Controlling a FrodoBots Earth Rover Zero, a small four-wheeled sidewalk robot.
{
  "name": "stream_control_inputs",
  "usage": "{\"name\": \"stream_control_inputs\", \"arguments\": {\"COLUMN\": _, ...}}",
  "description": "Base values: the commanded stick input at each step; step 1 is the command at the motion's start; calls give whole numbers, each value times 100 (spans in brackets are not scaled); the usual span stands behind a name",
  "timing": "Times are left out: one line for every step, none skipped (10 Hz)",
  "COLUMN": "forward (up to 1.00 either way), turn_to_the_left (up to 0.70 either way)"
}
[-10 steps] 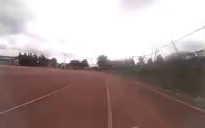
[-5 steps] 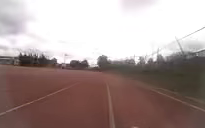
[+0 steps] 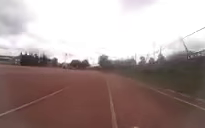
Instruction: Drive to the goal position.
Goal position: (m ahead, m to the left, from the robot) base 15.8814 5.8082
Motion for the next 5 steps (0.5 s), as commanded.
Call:
{"name": "stream_control_inputs", "arguments": {"forward": 70, "turn_to_the_left": 0}}
{"name": "stream_control_inputs", "arguments": {"forward": 70, "turn_to_the_left": 0}}
{"name": "stream_control_inputs", "arguments": {"forward": 70, "turn_to_the_left": 0}}
{"name": "stream_control_inputs", "arguments": {"forward": 70, "turn_to_the_left": 0}}
{"name": "stream_control_inputs", "arguments": {"forward": 70, "turn_to_the_left": 0}}
